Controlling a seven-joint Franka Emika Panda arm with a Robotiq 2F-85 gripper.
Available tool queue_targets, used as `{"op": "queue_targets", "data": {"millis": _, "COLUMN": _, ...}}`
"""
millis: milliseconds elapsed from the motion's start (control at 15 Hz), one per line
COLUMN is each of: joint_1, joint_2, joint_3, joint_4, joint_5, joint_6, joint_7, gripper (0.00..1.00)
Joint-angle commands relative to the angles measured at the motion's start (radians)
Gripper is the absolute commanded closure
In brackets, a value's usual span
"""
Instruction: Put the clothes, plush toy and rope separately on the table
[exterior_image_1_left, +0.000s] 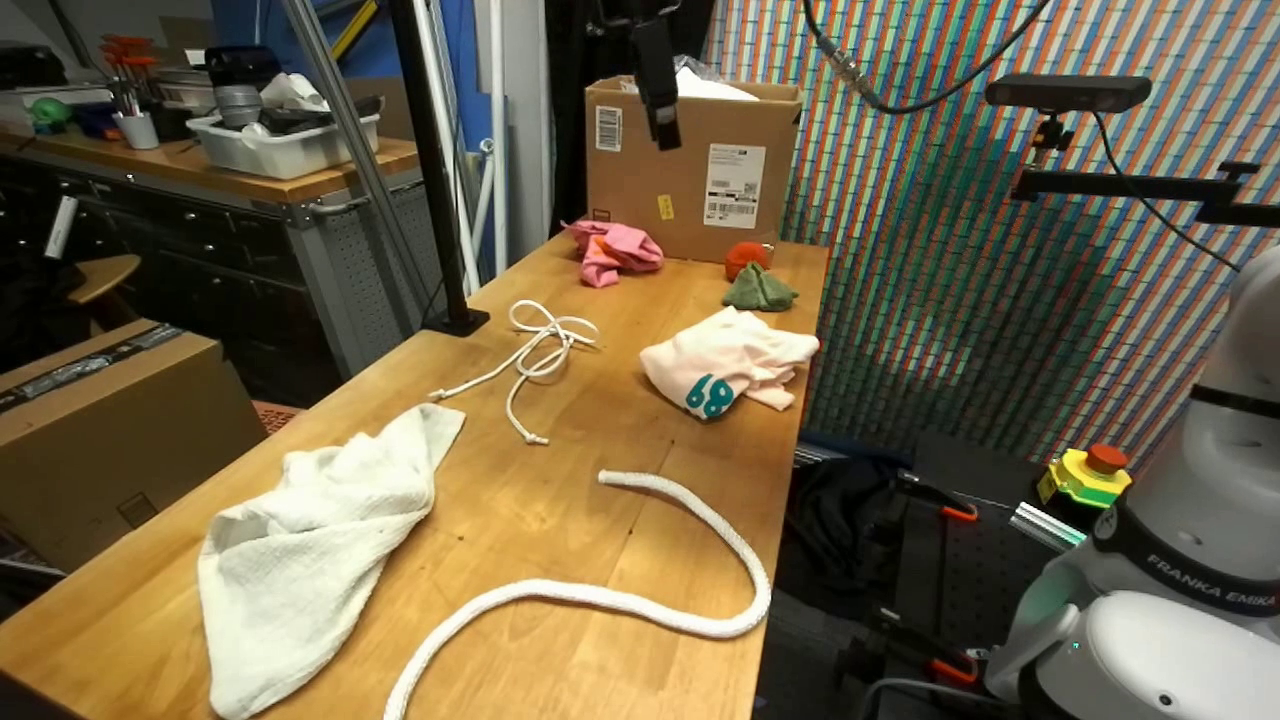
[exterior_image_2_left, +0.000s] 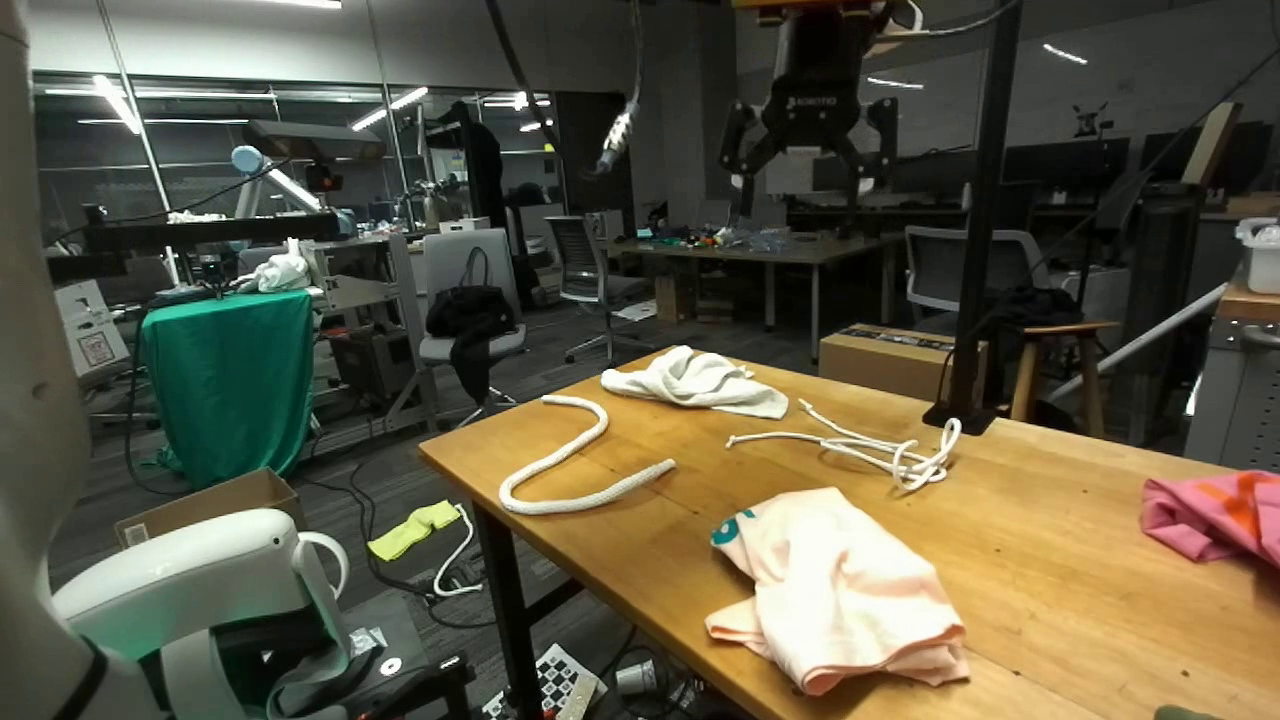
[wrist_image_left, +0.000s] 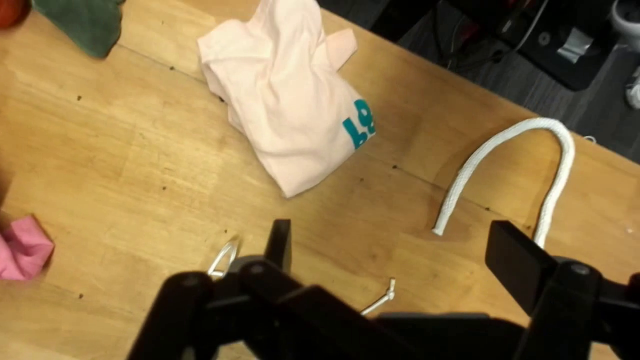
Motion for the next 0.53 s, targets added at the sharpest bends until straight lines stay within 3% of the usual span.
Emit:
{"op": "queue_targets", "data": {"millis": 0, "joint_1": -0.028, "joint_2": -0.217, "joint_3": 0.008, "joint_4": -0.220, "joint_5": 0.048, "joint_6": 0.015, "joint_7": -0.061, "gripper": 0.00}}
{"op": "queue_targets", "data": {"millis": 267, "joint_1": -0.011, "joint_2": -0.412, "joint_3": -0.011, "joint_4": -0.426, "joint_5": 0.108, "joint_6": 0.071, "joint_7": -0.070, "gripper": 0.00}}
{"op": "queue_targets", "data": {"millis": 467, "joint_1": 0.011, "joint_2": -0.554, "joint_3": -0.019, "joint_4": -0.584, "joint_5": 0.143, "joint_6": 0.195, "joint_7": -0.073, "gripper": 0.00}}
